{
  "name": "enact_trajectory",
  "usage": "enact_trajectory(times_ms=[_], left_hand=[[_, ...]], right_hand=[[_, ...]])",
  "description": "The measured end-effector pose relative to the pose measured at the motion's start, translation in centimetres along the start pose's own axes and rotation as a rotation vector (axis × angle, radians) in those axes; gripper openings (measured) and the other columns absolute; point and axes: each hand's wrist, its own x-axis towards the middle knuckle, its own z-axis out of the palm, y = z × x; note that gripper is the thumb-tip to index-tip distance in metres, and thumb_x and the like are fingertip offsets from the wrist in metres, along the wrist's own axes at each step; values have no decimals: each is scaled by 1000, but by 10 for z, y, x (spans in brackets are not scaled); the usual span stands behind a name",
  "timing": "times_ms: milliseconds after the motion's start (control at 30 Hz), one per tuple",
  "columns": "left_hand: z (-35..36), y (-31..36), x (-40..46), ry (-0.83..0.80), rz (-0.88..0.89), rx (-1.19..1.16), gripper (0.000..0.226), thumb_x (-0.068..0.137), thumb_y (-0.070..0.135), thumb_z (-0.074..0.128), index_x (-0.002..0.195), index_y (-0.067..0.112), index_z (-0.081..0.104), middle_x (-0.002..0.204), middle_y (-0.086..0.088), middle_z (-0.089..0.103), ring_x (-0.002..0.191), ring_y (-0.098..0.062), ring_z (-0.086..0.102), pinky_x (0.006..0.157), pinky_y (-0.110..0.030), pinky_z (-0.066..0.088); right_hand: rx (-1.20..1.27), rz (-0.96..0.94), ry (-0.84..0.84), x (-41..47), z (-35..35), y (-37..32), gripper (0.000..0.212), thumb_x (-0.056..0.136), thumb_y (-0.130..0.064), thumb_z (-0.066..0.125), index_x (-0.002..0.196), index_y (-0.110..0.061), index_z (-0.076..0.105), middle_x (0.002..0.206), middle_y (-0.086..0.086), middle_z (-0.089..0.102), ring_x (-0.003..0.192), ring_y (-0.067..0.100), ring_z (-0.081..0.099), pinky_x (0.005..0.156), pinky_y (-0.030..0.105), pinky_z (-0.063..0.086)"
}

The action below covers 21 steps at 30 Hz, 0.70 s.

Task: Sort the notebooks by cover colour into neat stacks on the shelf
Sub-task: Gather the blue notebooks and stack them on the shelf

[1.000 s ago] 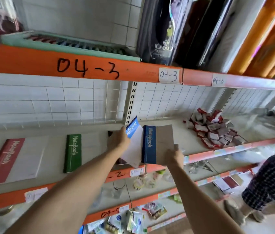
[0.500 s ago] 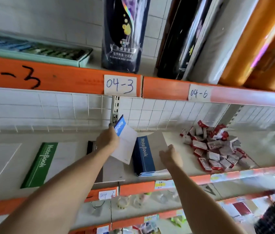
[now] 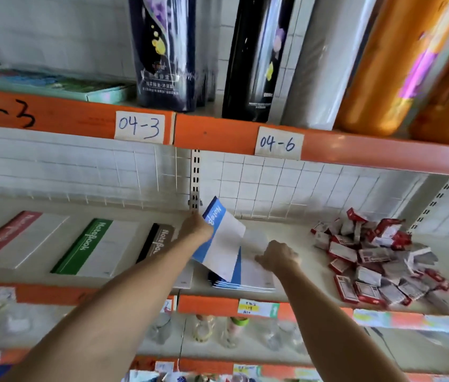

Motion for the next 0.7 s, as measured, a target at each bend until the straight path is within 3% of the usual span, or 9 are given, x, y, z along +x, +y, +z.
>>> enact_trajectory(times_ms=[133, 233, 400, 700], left_hand=[[30, 17, -18, -42, -87, -169, 46, 95, 14, 58, 137, 3, 43, 127, -17, 58, 104, -30, 60, 71, -31, 44], [47, 21, -29, 21, -43, -25, 42, 91, 16, 64, 130, 7, 49, 125, -13, 60, 109, -30, 61, 73, -31, 45], [68, 11, -42, 117, 79, 332, 31, 91, 27, 61, 118, 12, 54, 117, -9, 63, 105, -30, 61, 81, -35, 49], [77, 2, -41, 114, 147, 461, 42, 99, 46, 51, 121, 11, 59, 119, -8, 64, 110, -26, 60, 86, -35, 45]], right_hand=[[110, -52, -68, 2, 0, 19, 28, 80, -34, 57, 99, -16, 64, 104, 10, 72, 96, 27, 70, 80, 31, 52], [145, -146, -107, 8, 0, 29, 22, 74, -33, 61, 86, -15, 60, 87, 11, 68, 88, 32, 70, 73, 32, 55], [211, -286, -68, 2, -5, 41, 35, 82, -24, 71, 112, -8, 66, 114, 13, 67, 108, 31, 60, 79, 29, 47], [171, -379, 22, -10, -1, 28, 41, 87, -25, 63, 126, -15, 58, 129, 12, 52, 117, 31, 50, 94, 31, 43]])
